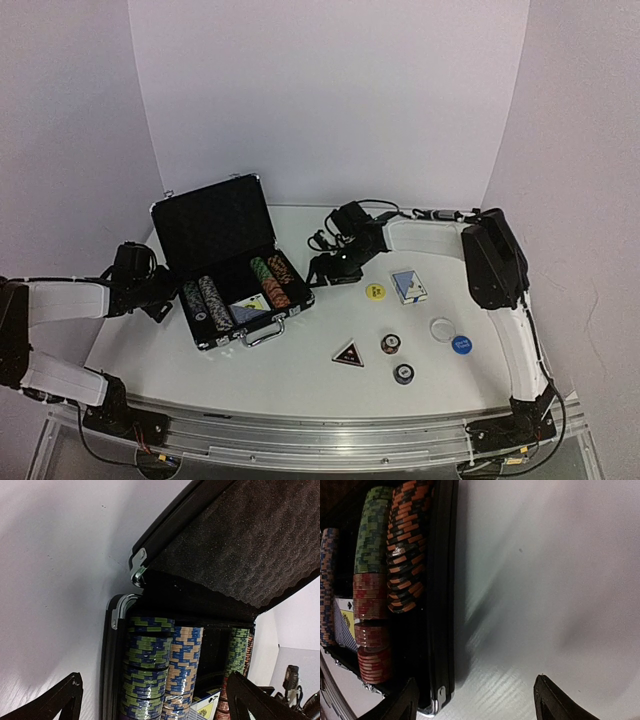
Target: Pack up texas hold em set
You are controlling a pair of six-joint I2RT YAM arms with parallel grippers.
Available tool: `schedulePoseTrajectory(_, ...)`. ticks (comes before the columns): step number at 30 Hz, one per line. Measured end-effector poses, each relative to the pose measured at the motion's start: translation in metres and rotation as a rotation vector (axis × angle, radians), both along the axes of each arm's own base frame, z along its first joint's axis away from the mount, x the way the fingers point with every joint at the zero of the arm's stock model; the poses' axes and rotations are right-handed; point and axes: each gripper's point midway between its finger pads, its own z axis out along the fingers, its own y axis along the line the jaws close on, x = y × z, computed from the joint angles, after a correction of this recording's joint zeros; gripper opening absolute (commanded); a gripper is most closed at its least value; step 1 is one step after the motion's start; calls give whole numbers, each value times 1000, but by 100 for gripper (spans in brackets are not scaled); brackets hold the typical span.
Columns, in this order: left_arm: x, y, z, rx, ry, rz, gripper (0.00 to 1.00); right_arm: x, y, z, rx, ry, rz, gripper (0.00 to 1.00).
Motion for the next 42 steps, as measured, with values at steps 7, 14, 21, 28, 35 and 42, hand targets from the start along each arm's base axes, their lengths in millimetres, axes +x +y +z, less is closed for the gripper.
schedulePoseTrajectory(7, 10, -10, -10, -32, -11, -34, 100, -8, 35, -13, 2, -17, 66, 59)
schedulePoseTrajectory(14, 16, -19, -26, -64, 8, -70, 100, -5, 41, -26, -29, -39, 49, 18)
schedulePoseTrajectory(21, 28, -28, -31, -92, -7, -108, 100, -8, 32, -28, -40, -65, -17, 8)
schedulePoseTrajectory(28, 54, -72, -29, -96, -46, -220, 100, -32, -12, -29, -91, -39, -180, 7)
schedulePoseTrajectory(35, 62, -126, -27, -146, -82, -360, 100, -67, -62, -30, -146, 7, -323, 13)
schedulePoseTrajectory(42, 61, -141, -26, -170, -95, -405, 100, -81, -72, -31, -171, 3, -373, 33)
